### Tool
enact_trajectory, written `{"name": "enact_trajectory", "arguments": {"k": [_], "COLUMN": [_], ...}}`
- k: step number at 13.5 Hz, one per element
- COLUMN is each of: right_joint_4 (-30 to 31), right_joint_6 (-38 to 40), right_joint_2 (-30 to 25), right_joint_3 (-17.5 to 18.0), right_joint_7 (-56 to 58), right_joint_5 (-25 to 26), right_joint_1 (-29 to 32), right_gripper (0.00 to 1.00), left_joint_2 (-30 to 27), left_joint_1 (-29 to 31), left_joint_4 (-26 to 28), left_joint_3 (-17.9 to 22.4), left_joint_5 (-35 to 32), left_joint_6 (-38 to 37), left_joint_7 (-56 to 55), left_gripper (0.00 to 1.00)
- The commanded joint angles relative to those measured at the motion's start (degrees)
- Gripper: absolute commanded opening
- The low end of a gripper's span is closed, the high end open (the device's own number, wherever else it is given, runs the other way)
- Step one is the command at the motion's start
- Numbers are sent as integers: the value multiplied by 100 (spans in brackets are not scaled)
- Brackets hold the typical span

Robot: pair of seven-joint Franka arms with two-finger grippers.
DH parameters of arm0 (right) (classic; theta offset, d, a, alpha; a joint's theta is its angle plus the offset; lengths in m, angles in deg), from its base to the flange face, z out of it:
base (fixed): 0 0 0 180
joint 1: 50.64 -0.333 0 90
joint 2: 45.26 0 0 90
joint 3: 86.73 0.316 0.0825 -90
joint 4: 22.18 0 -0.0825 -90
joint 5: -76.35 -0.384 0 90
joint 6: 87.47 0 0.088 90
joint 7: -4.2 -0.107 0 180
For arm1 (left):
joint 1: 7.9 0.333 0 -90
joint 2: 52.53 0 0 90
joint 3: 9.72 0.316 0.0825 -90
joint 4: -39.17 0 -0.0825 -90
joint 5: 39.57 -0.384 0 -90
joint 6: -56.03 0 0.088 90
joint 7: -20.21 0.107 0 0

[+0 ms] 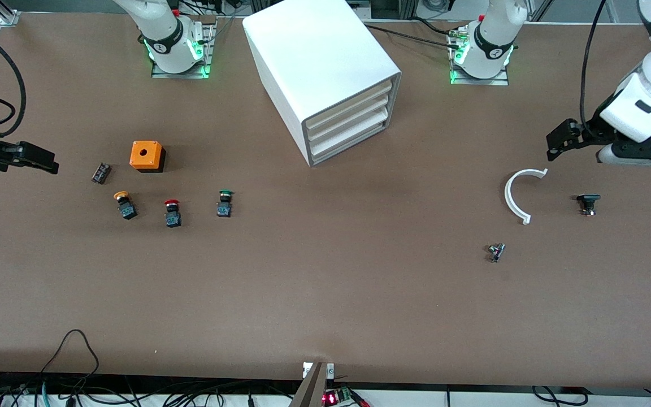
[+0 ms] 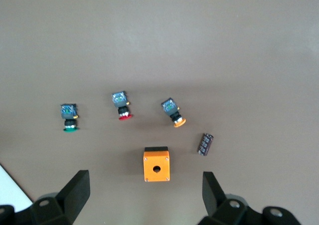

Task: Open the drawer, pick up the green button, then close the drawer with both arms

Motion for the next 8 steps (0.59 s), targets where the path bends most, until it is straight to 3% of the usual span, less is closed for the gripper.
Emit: {"name": "enact_trajectory", "arguments": {"k": [1,3,8], "right_joint_4": [1378,1883,1481], "right_joint_6": [-501,-943,-926], "right_joint_2": [-1048,-1385,-1306], "right_joint_3": [44,0,-141], "right_joint_7": [95,166,148], "right_joint_5": [151,116,72], "right_joint_1": [-14,-14,-14], "right_gripper": [100,100,100], "left_joint_2": [83,109,118], "left_joint_1": [-4,-4,4], "left_joint_4": [-73,-65,-38], "left_joint_3": [-16,-16,-16], "left_joint_5": [-147,-156,-165], "left_joint_6": [85,192,174], "left_joint_7": [174,165,138], "left_gripper": [100,100,100]}}
